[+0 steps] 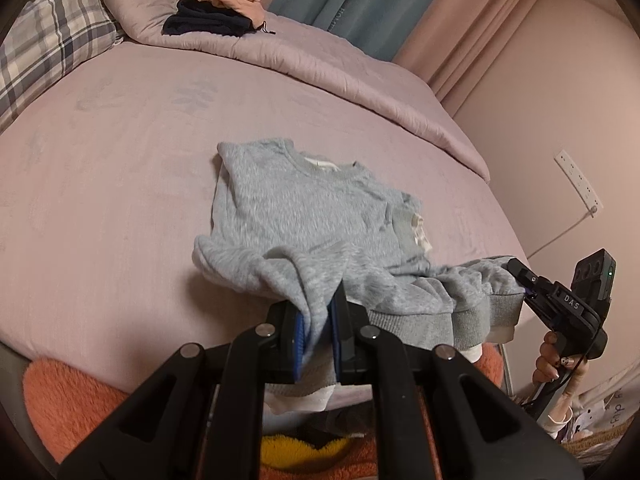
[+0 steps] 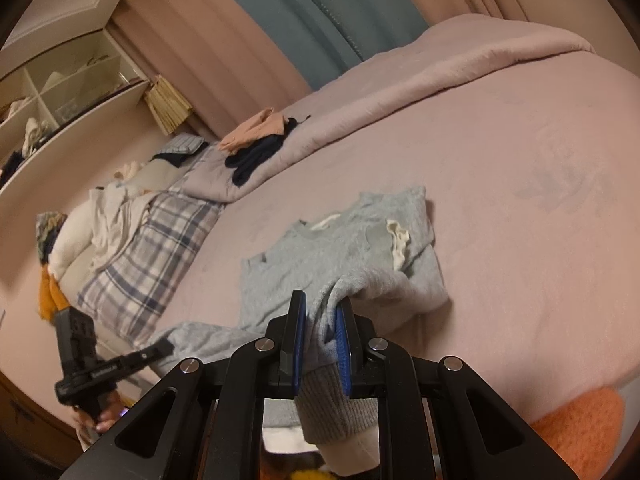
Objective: Fold small clothes
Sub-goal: 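Lay the folded hem over the chest and open both grippers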
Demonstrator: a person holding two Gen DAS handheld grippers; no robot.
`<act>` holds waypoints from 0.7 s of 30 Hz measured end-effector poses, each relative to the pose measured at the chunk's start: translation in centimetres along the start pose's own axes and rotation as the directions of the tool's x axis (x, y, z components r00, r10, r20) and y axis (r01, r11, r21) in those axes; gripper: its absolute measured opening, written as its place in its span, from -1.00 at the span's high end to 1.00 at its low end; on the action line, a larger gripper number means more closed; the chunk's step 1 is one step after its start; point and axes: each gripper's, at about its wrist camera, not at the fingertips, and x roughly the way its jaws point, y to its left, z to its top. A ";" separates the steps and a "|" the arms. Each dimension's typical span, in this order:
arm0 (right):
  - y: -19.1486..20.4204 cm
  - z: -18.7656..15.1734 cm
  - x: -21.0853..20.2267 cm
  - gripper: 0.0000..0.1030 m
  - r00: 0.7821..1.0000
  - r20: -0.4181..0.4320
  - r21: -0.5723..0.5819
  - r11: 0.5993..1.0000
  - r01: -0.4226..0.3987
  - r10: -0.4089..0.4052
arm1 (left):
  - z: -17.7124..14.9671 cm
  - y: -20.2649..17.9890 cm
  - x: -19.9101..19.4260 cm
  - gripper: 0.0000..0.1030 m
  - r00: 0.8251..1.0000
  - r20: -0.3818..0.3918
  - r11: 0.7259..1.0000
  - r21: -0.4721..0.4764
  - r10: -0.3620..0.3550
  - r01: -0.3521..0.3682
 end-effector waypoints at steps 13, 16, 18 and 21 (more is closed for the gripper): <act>-0.1 3.0 3.3 0.69 0.999 -0.016 -0.011 0.999 0.037 -0.037 | 2.9 1.1 1.7 0.79 1.000 0.003 0.999 -0.027 0.029 -0.029; -0.2 3.4 4.3 0.69 0.999 -0.024 -0.006 0.999 0.043 -0.043 | 3.3 1.4 2.3 0.79 0.999 -0.003 0.998 -0.044 0.036 -0.036; -0.3 3.8 4.8 0.69 0.999 -0.029 -0.006 0.999 0.046 -0.046 | 3.6 1.6 2.8 0.79 0.999 -0.005 0.998 -0.047 0.041 -0.041; -0.5 4.3 5.7 0.69 0.997 -0.035 -0.010 0.998 0.064 -0.065 | 4.0 2.1 3.8 0.79 0.997 -0.014 0.996 -0.055 0.070 -0.070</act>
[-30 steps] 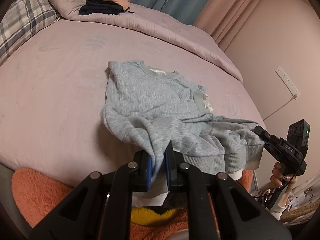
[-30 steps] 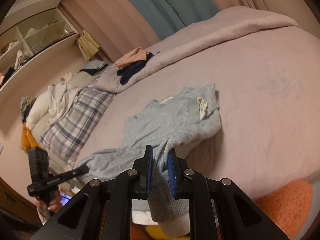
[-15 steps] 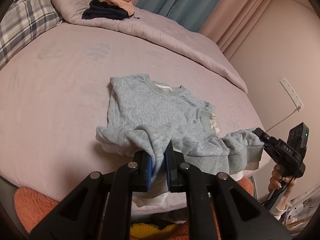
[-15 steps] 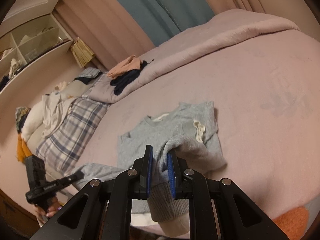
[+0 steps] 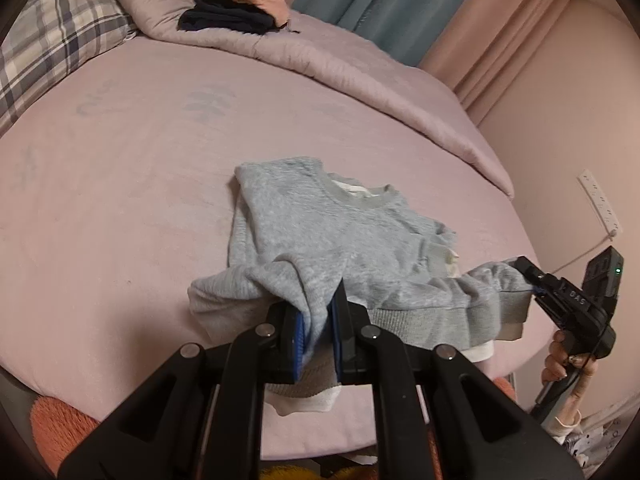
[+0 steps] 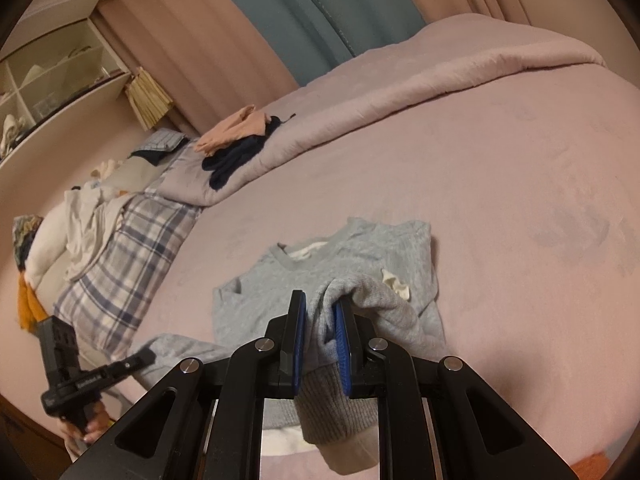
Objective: Fold small clothes
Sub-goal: 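Lay the folded hem over the chest and open both grippers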
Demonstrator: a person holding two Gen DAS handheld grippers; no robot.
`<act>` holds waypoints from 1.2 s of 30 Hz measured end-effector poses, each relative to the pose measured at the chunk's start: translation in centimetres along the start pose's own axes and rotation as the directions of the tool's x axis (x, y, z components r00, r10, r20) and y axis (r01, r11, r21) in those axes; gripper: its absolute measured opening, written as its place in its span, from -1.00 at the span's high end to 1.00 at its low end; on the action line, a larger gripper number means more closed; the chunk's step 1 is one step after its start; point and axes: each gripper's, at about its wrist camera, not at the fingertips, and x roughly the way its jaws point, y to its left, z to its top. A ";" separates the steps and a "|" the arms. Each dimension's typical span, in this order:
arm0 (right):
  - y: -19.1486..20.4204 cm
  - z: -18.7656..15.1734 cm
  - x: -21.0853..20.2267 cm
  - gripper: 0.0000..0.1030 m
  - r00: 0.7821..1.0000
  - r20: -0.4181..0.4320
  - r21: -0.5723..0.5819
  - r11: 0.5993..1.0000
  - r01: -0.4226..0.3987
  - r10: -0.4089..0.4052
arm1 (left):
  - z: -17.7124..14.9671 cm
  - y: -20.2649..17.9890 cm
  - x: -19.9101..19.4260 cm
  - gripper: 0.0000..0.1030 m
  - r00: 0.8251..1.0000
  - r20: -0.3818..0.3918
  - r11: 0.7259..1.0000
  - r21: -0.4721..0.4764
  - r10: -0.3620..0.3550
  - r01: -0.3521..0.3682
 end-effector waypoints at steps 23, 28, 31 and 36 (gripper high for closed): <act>-3.1 0.8 7.6 0.69 0.968 -0.132 0.018 0.975 0.219 -0.215 | 2.1 3.3 7.5 0.76 0.987 -0.101 0.990 -0.051 0.123 -0.128; -3.3 1.0 8.5 0.69 0.958 -0.145 0.004 0.968 0.251 -0.248 | 2.4 3.8 8.5 0.73 0.984 -0.120 0.989 -0.060 0.130 -0.137; -3.7 0.9 9.0 0.69 0.951 -0.155 0.005 0.962 0.272 -0.268 | 2.5 4.3 9.5 0.70 0.980 -0.138 0.987 -0.051 0.143 -0.151; -3.8 0.8 9.1 0.69 0.946 -0.158 0.001 0.958 0.285 -0.282 | 2.7 4.7 9.9 0.62 0.979 -0.147 0.987 -0.059 0.139 -0.149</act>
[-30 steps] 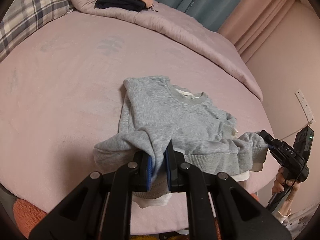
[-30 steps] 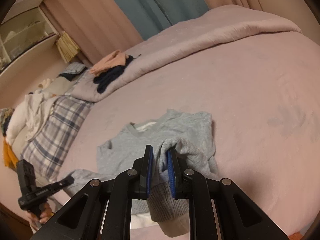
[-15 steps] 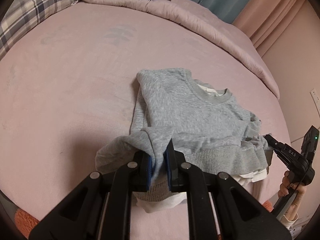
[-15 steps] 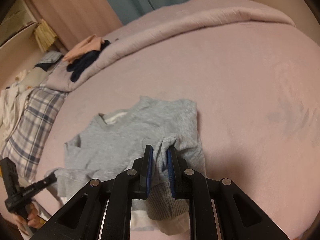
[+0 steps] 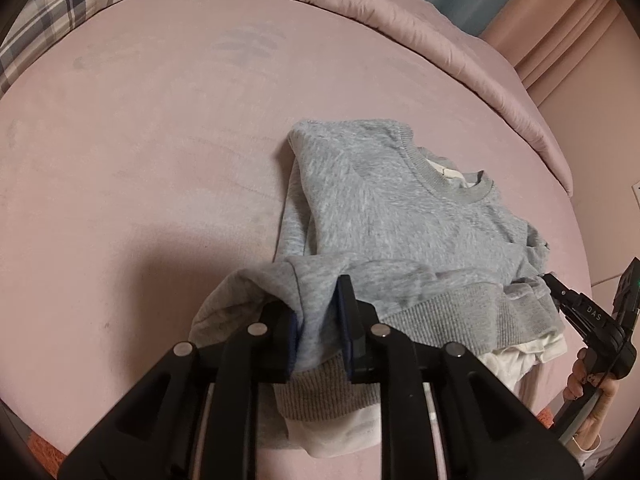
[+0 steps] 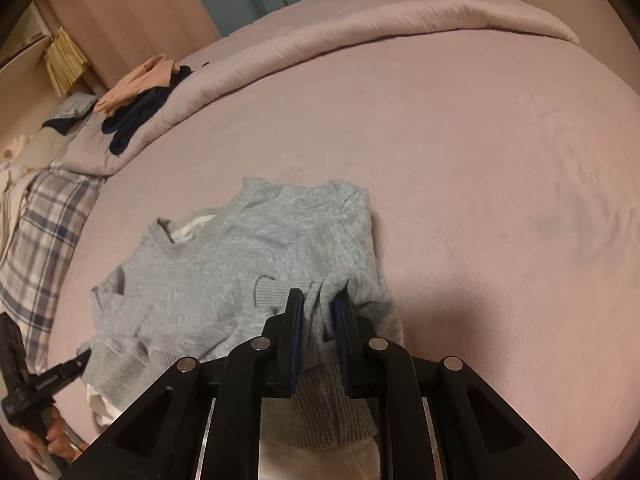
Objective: Fold small clothes
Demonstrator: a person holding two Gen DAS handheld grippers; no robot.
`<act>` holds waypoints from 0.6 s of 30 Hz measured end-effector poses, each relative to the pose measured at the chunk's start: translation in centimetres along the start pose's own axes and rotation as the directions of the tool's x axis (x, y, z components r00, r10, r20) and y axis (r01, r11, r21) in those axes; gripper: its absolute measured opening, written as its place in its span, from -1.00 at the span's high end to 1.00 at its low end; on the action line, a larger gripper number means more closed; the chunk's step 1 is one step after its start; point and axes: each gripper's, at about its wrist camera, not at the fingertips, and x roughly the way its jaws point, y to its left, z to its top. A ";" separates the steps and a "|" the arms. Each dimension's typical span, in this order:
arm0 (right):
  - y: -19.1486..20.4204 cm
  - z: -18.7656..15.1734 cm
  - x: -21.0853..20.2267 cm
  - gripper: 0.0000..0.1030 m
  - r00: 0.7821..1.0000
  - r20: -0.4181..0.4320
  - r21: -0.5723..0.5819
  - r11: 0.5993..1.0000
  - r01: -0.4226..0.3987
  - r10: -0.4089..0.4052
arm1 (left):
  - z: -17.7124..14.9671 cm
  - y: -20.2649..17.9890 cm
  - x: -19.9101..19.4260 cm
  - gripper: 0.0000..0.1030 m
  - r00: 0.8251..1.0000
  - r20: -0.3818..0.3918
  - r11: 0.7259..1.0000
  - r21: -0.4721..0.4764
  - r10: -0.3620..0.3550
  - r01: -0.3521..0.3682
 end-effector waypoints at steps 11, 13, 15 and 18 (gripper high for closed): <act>1.1 -0.2 -3.4 -0.14 0.998 0.063 -0.078 0.996 0.035 -0.030 | -0.8 -0.8 -4.0 -0.51 0.996 0.046 0.997 0.021 -0.075 0.074; 1.0 -0.4 -4.6 -0.16 0.996 0.087 -0.081 0.996 0.029 -0.022 | -1.3 -1.2 -4.8 -0.54 0.996 0.074 0.998 0.043 -0.044 0.041; 0.7 -0.7 -5.3 -0.16 0.996 0.090 -0.069 0.998 0.003 0.003 | -1.9 -1.1 -5.4 -0.54 0.996 0.080 0.998 0.049 -0.035 0.031; 0.6 -1.6 -5.7 -0.16 0.996 0.075 -0.062 0.997 -0.038 0.043 | -3.0 -0.6 -5.0 -0.54 0.998 0.044 0.998 0.027 -0.049 0.048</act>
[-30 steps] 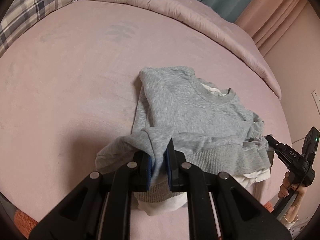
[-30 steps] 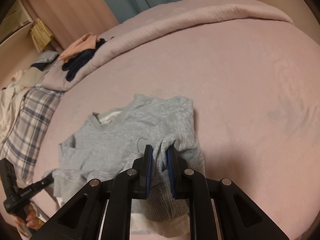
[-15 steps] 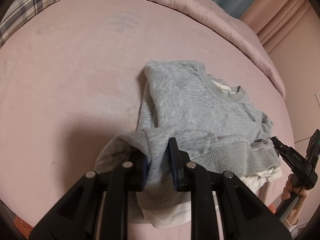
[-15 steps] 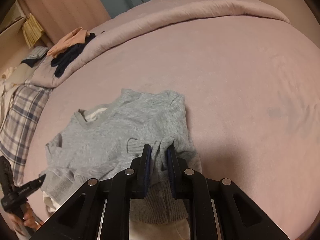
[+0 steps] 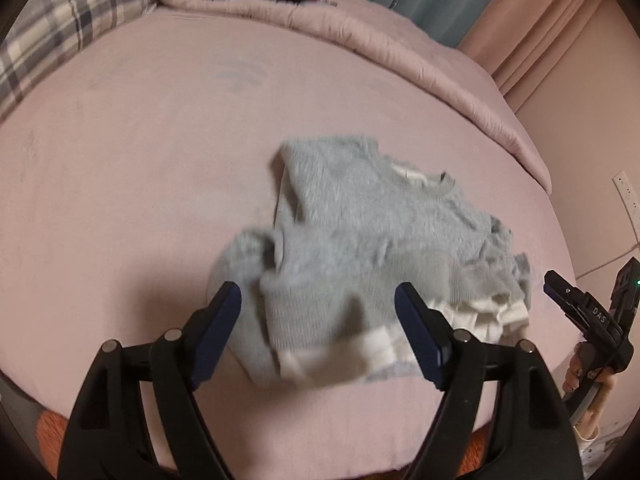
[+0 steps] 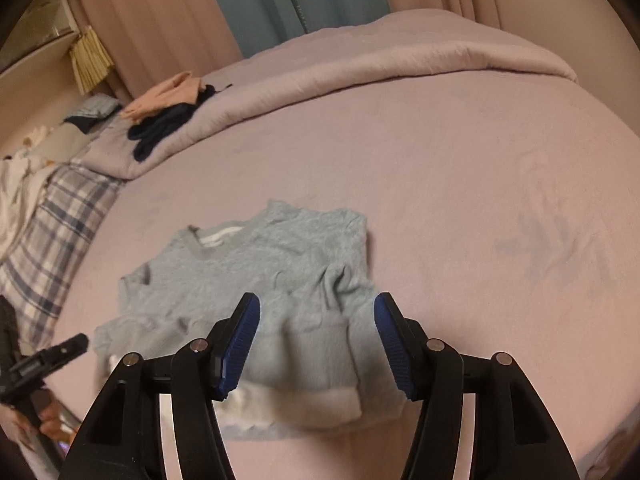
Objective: Fold small clothes
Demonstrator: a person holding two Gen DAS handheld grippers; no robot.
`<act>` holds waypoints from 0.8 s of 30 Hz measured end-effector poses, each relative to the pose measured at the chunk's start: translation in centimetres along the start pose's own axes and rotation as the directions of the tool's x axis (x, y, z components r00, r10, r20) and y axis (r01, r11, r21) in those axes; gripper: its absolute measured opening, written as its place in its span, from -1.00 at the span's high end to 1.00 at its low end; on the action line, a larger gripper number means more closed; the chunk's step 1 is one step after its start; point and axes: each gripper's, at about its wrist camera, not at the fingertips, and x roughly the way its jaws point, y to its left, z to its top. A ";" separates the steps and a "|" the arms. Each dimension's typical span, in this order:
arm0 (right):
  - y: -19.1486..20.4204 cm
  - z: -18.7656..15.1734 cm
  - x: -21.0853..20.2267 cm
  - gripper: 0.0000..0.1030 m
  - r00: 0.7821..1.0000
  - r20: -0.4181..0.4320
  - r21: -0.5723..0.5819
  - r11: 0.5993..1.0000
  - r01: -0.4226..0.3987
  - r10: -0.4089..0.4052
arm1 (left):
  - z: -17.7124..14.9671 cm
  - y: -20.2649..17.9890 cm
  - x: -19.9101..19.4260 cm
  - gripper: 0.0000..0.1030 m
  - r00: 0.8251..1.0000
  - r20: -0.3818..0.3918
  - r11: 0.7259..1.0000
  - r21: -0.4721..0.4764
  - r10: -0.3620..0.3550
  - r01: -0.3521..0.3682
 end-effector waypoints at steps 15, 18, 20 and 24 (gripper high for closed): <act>-0.1 -3.7 2.0 -0.14 0.996 -0.082 0.062 0.997 -0.042 0.047 | -2.5 1.0 2.9 -0.14 0.995 -0.093 0.997 -0.076 -0.024 0.016; -0.2 -3.8 2.4 0.07 0.996 -0.084 0.055 0.998 -0.024 0.028 | -2.3 0.9 3.3 0.11 0.995 -0.094 0.997 -0.074 -0.012 0.005; -0.3 -4.0 2.7 0.40 0.996 -0.091 0.054 0.998 -0.011 0.016 | -2.3 0.4 3.1 0.48 0.996 -0.086 0.999 -0.048 -0.004 0.000; -0.3 -4.2 2.2 0.75 0.995 -0.088 0.055 0.998 -0.033 0.038 | -2.3 -0.2 2.1 0.66 0.998 -0.062 0.999 -0.031 -0.008 0.006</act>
